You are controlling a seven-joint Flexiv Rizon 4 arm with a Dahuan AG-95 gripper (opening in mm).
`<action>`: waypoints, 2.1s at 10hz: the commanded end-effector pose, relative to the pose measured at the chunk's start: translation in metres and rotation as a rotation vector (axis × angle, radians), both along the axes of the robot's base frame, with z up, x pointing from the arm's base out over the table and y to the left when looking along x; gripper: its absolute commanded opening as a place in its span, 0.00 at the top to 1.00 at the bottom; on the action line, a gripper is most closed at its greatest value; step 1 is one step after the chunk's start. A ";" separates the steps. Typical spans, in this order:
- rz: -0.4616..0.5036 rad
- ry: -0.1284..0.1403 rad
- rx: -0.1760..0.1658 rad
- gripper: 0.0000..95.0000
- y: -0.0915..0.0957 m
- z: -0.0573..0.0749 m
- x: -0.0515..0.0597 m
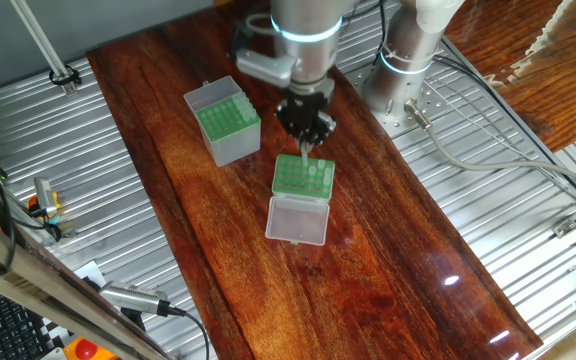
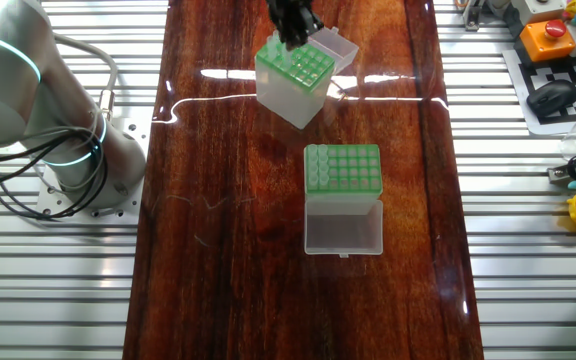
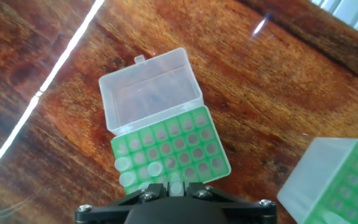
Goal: Transfer all large pipette tips from one holder to another
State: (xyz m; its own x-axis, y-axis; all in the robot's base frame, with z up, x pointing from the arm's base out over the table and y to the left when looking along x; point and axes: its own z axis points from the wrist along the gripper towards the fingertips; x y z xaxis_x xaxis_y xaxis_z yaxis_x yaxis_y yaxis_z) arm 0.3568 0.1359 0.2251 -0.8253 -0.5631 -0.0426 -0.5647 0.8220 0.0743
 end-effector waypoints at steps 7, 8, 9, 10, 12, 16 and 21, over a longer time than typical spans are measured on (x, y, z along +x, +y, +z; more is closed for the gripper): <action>0.007 0.030 0.015 1.00 -0.011 0.043 0.008; 0.006 0.034 0.016 1.00 -0.012 0.047 0.010; 0.005 0.038 0.019 1.00 -0.012 0.054 0.012; 0.003 0.043 0.020 1.00 -0.012 0.059 0.014; 0.003 0.050 0.020 1.00 -0.013 0.067 0.018; 0.012 0.062 0.014 1.00 -0.018 0.075 0.026; -0.020 0.053 -0.023 1.00 -0.018 0.075 0.026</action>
State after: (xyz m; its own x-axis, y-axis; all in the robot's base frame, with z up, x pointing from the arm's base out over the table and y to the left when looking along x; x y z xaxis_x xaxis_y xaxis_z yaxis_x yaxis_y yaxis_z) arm 0.3821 0.1165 0.3016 -0.8449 -0.5348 0.0137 -0.5317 0.8423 0.0883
